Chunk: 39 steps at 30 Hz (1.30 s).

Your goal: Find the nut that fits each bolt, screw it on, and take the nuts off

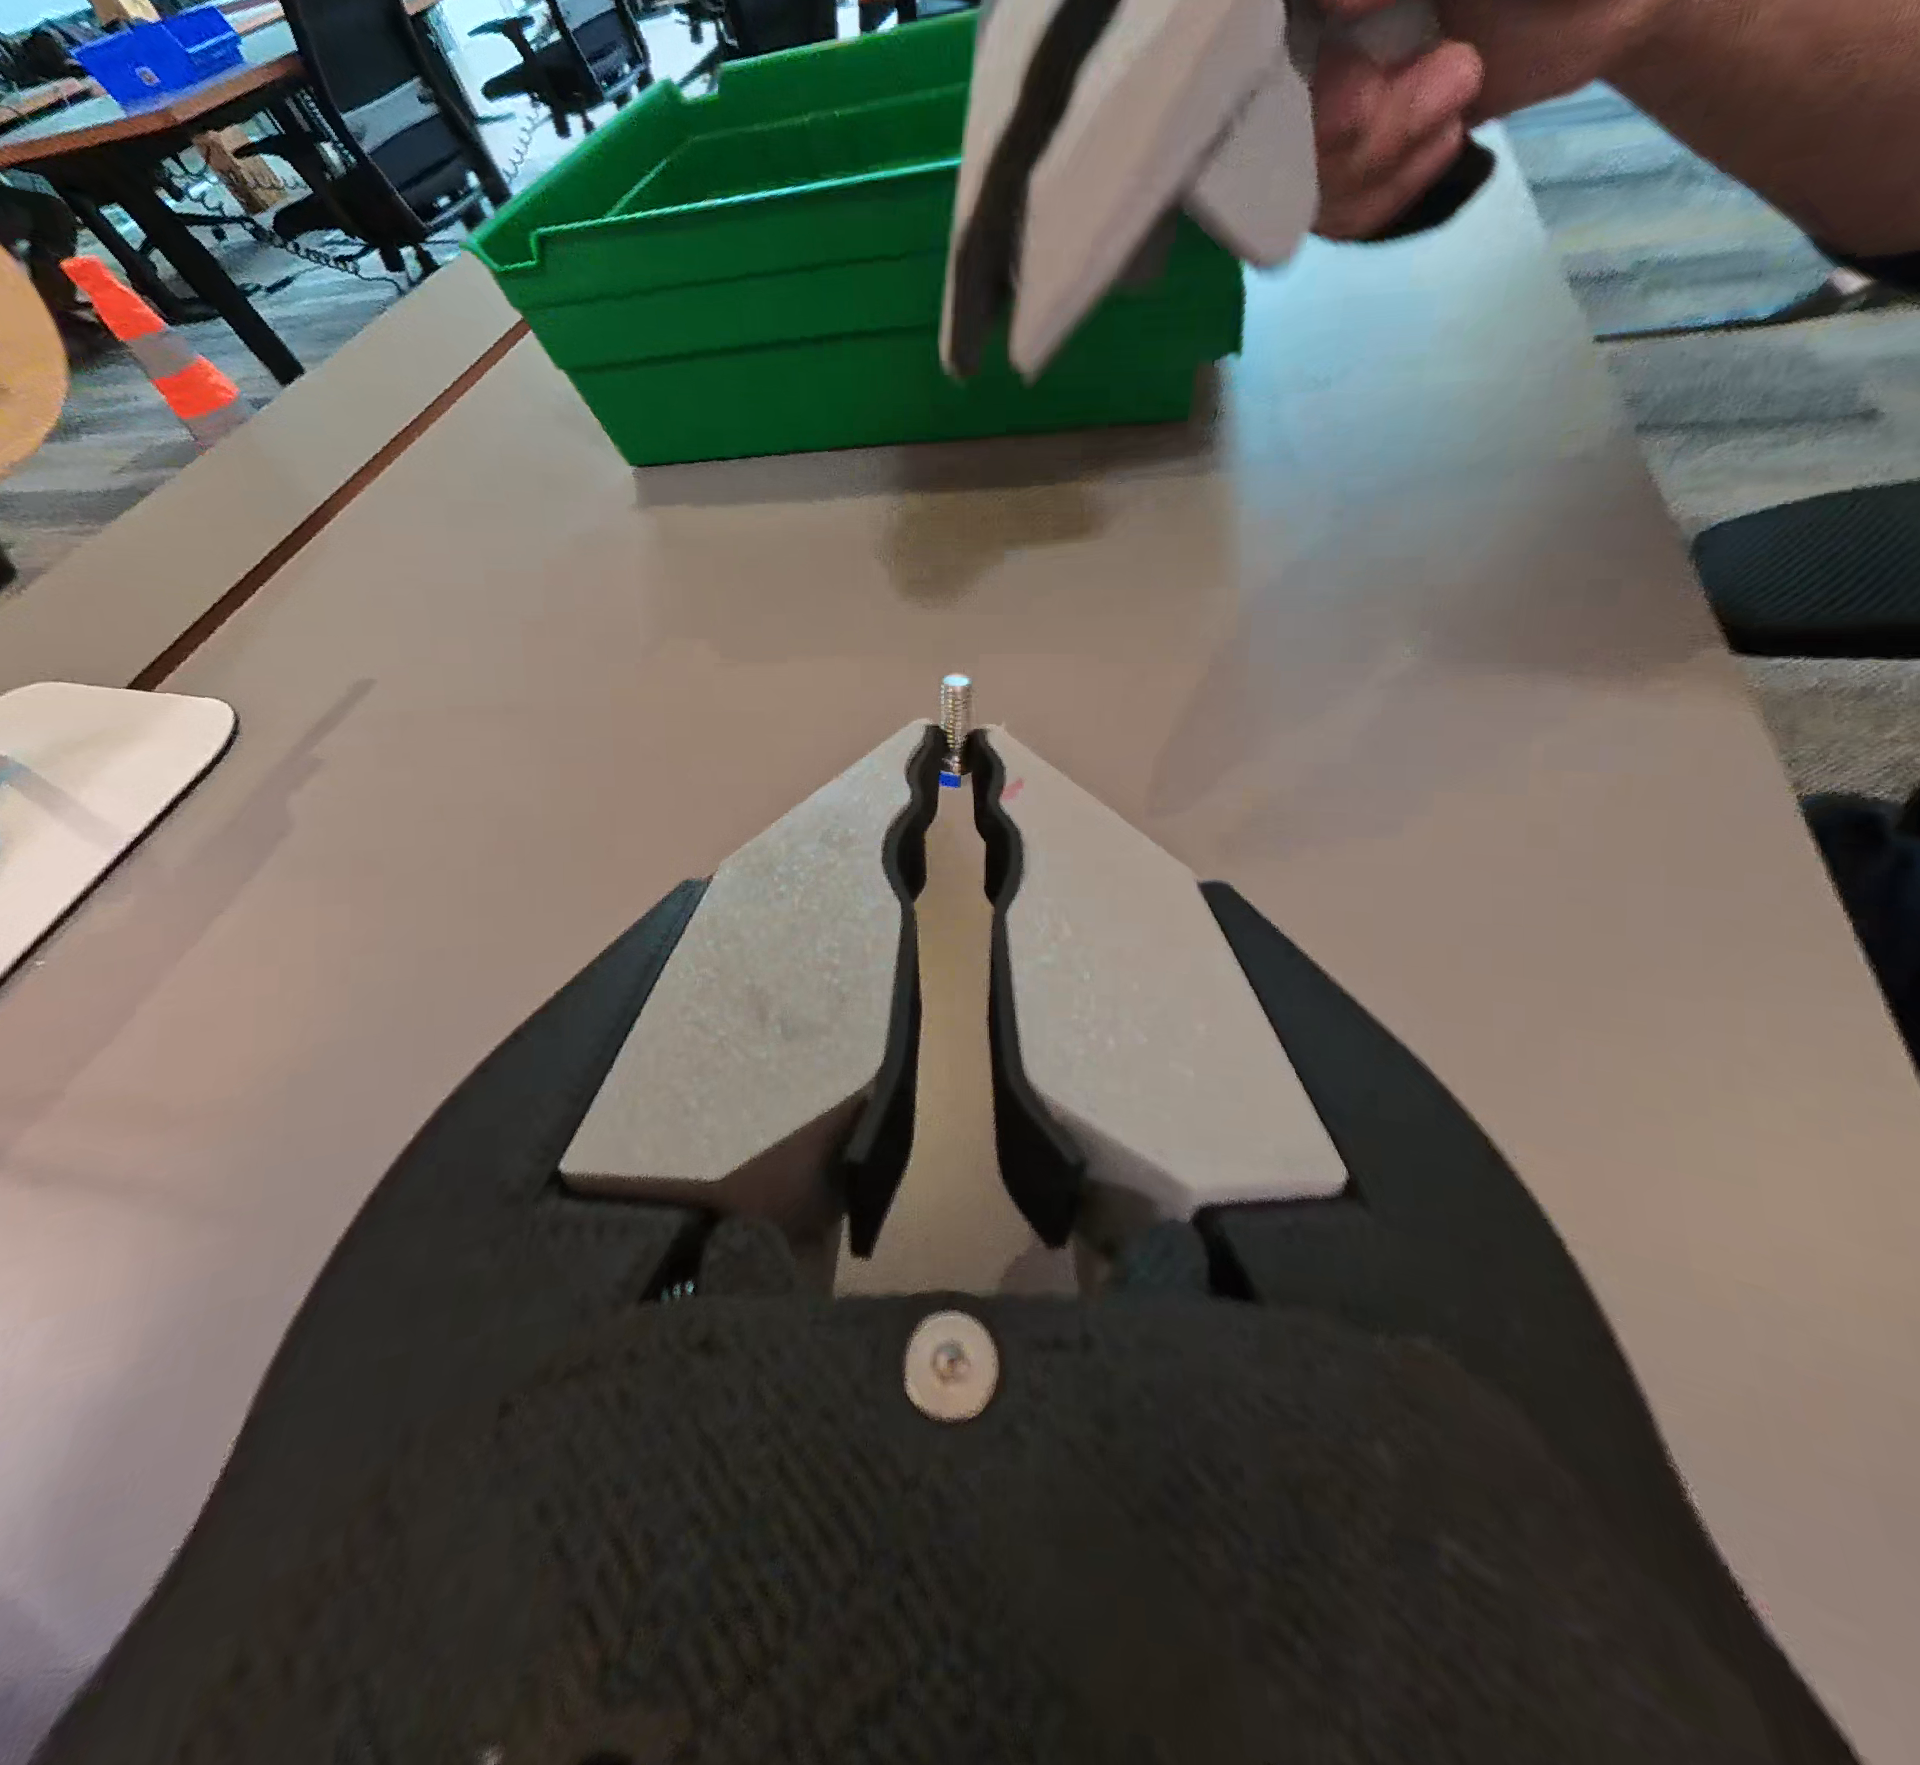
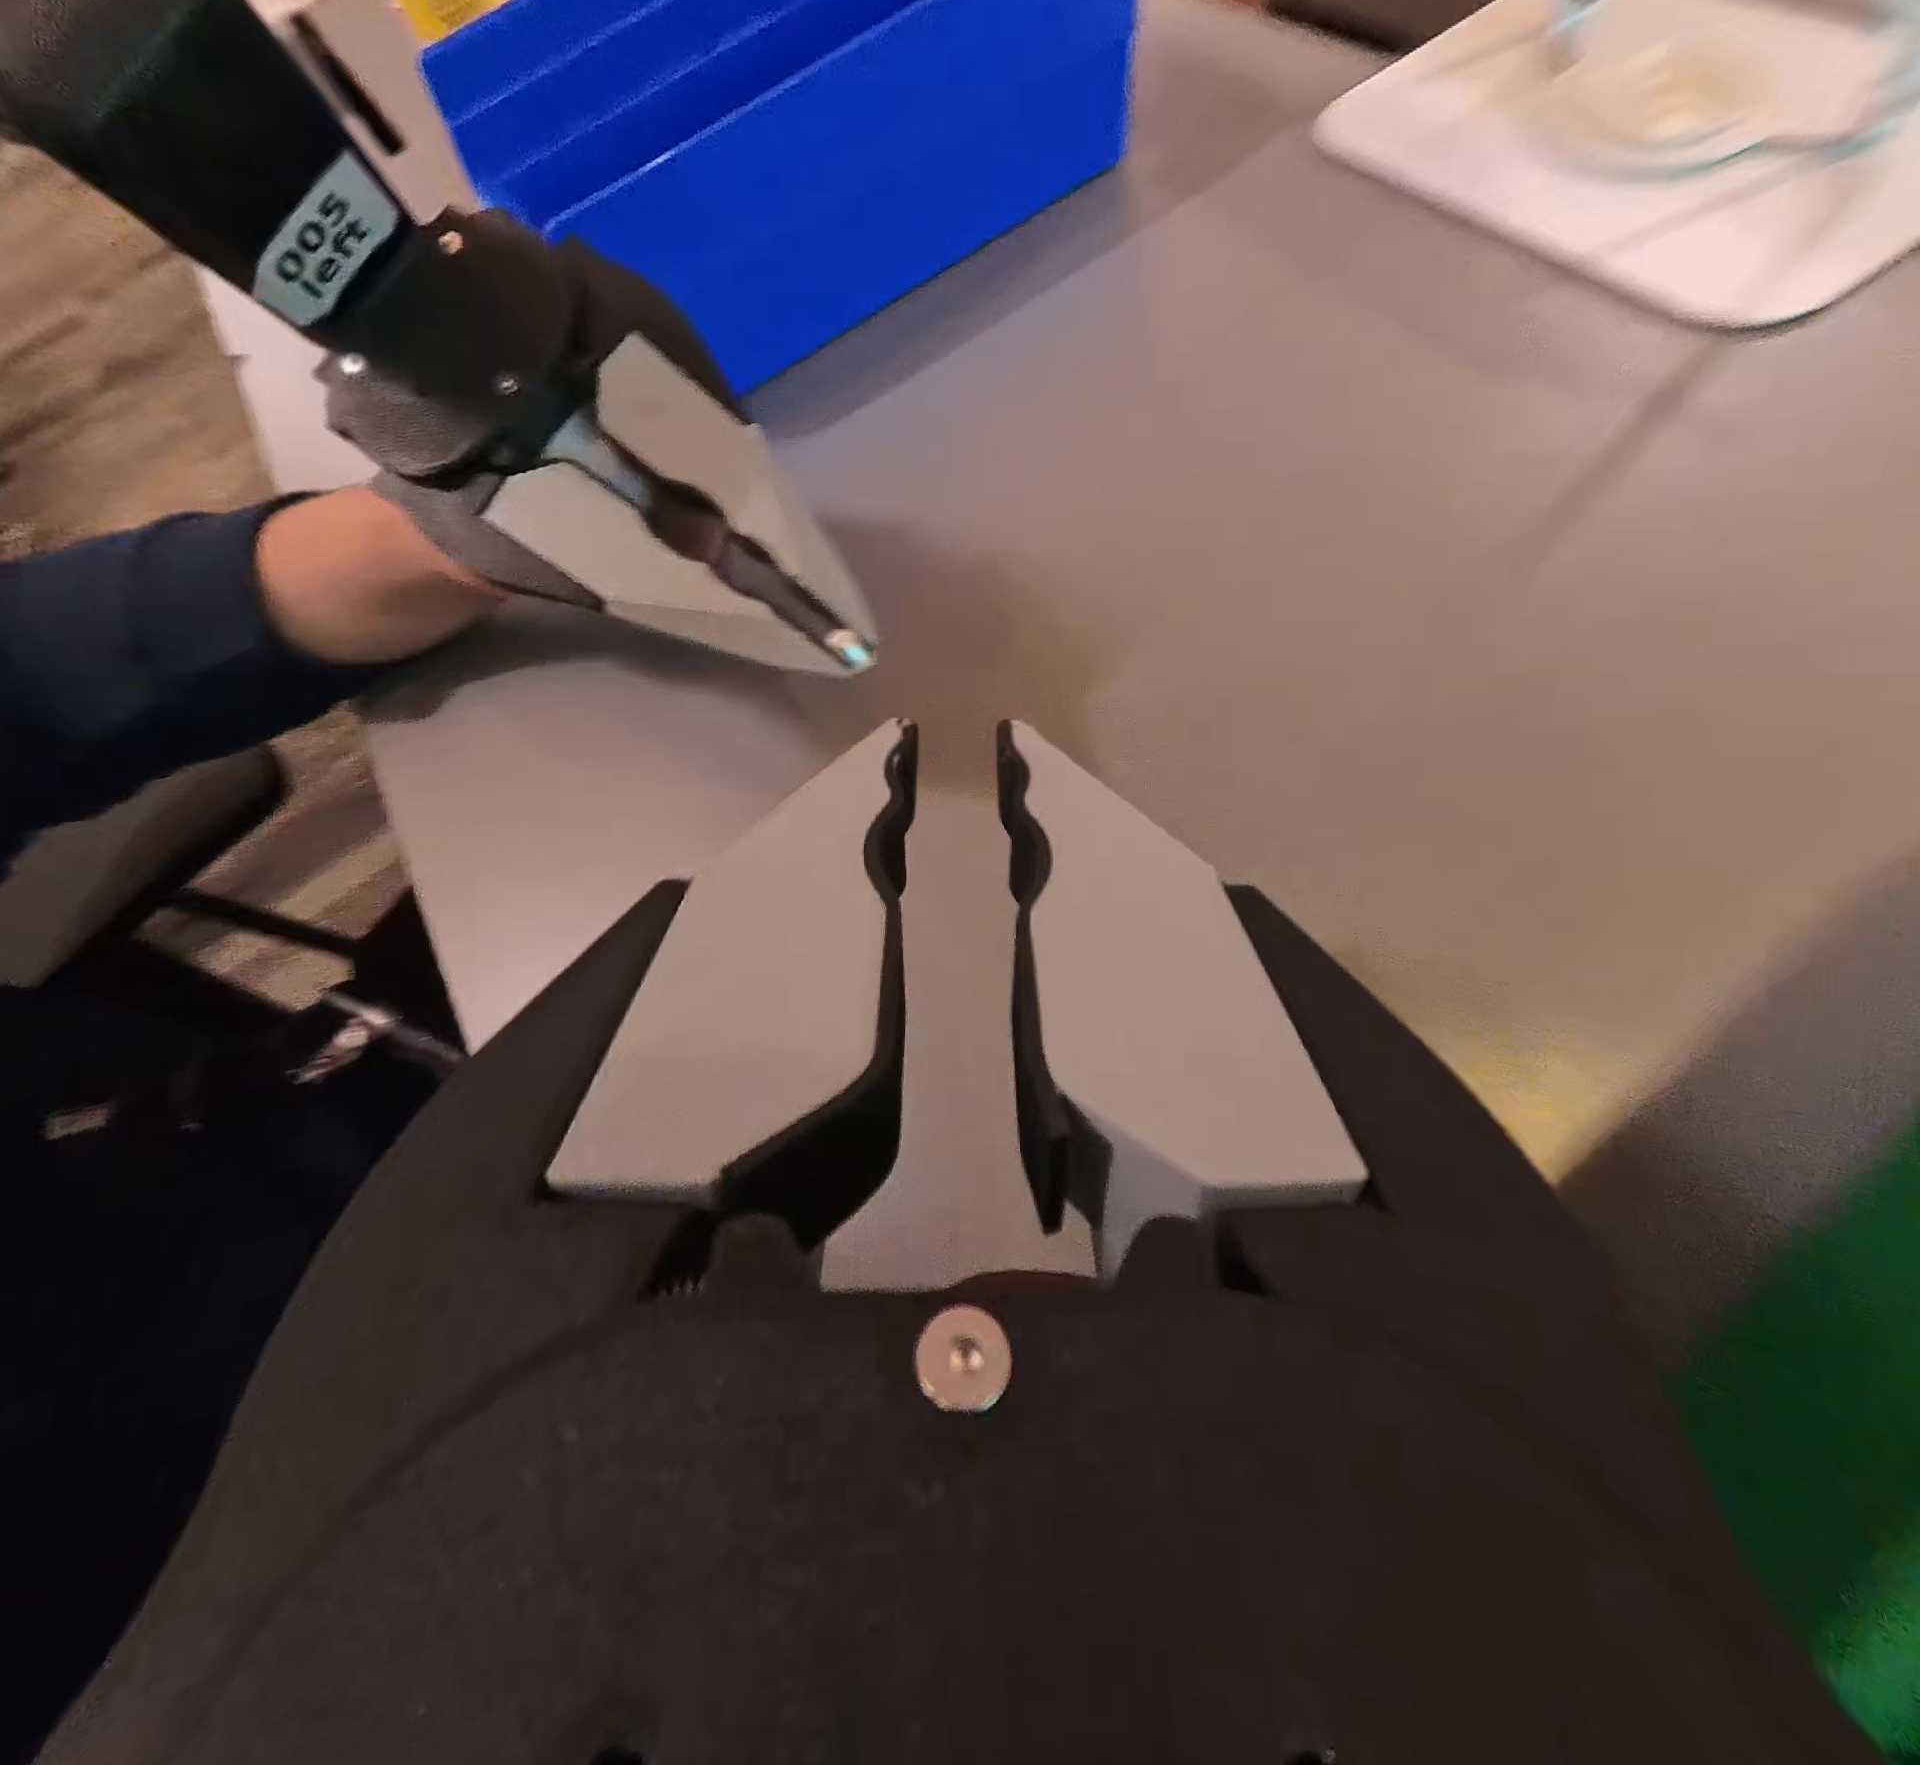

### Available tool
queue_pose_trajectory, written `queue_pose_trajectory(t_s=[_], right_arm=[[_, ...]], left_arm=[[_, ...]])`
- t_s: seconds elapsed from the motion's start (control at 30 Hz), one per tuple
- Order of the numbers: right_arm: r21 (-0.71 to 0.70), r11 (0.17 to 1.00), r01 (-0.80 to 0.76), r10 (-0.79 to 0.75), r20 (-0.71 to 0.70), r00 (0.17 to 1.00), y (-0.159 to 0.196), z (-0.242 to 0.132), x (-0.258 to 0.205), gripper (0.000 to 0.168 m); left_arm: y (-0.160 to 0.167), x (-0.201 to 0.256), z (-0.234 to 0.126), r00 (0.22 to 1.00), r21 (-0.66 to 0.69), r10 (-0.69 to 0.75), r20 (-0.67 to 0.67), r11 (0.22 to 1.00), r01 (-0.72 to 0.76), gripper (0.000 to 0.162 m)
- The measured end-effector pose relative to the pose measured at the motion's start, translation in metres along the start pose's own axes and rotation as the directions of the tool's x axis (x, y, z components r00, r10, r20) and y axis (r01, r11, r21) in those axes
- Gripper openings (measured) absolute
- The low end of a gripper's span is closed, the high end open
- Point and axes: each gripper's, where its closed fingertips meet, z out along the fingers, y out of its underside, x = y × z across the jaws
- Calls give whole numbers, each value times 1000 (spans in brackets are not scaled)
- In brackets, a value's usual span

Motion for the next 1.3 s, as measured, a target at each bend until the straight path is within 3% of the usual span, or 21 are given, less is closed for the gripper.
queue_pose_trajectory(t_s=[0.07, 0.17, 0.27, 0.43, 0.6, 0.83, 0.9, 1.07, 1.23, 1.3], right_arm=[[-19, 1000, -22, 23, 29, 999, 13, 24, -12, 16], [60, 994, -89, 86, 57, 995, 12, 46, -20, 14], [129, 982, -136, 130, 54, 990, 6, 54, -16, 13], [101, 988, -119, 113, 67, 991, 11, 64, -22, 14], [92, 991, -102, 98, 43, 994, 14, 75, -19, 3], [94, 994, -57, 59, -18, 998, 18, 67, -14, 3], [102, 993, -50, 52, -23, 998, 15, 57, -18, 3], [140, 989, 45, -18, -185, 982, 1, 2, -5, 3], [155, 979, 133, -48, -460, 887, -15, -103, 40, 3], [109, 991, 80, -9, -536, 844, -4, -141, 70, 3]], left_arm=[[1, 0, 2, 999, -9, 31, 15, 999, -30, 3], [5, -2, 3, 996, -39, 72, 43, 997, -71, 3], [8, -1, 4, 992, -63, 115, 57, 992, -112, 3], [11, -7, 5, 989, -91, 120, 89, 990, -112, 3], [16, -9, 6, 978, -138, 174, 116, 978, -157, 3], [12, -4, 9, 997, -76, 56, 59, 996, -51, 7], [3, 2, 7, 999, -18, 31, 19, 999, -31, 10], [-4, 3, 1, 1000, 23, -1, -10, 1000, 2, 20], [2, -7, 0, 999, -3, -45, 28, 999, 46, 16], [5, -9, 1, 998, -11, -57, 31, 998, 57, 14]])
